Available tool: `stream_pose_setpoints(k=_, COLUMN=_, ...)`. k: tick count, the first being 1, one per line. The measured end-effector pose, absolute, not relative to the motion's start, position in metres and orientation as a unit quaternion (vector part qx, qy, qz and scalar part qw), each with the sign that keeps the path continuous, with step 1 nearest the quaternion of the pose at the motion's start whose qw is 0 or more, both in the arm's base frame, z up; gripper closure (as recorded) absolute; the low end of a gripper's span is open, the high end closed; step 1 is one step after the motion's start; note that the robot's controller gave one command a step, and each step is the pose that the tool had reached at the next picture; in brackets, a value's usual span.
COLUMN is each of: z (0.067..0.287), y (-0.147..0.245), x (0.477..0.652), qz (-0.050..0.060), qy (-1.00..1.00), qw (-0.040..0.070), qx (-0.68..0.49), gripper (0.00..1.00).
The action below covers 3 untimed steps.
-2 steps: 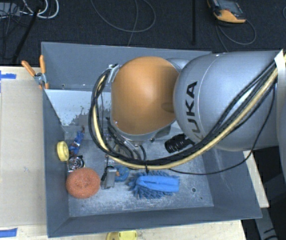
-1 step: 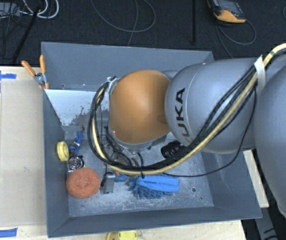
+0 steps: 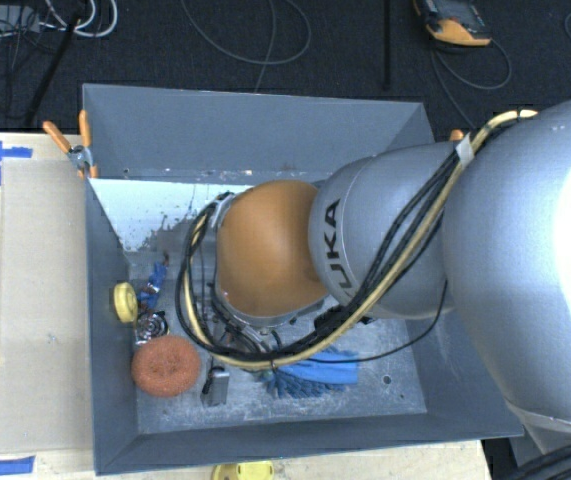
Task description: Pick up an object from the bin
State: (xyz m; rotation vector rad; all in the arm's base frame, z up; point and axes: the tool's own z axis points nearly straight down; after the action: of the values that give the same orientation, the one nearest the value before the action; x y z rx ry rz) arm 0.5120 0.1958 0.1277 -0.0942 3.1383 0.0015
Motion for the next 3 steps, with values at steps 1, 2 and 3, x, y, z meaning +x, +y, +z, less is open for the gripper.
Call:
stream_pose_setpoints(k=1, z=0.085, y=0.228, x=0.506, qz=-0.001, qy=0.998, qw=-0.001, qx=-0.062, gripper=0.0)
stream_pose_setpoints(k=2, z=0.069, y=0.223, x=0.53, qz=0.0, qy=0.993, qw=0.0, qx=0.12, gripper=1.0)
stream_pose_setpoints(k=3, z=0.069, y=0.223, x=0.53, qz=0.0, qy=0.993, qw=0.0, qx=0.12, gripper=1.0)
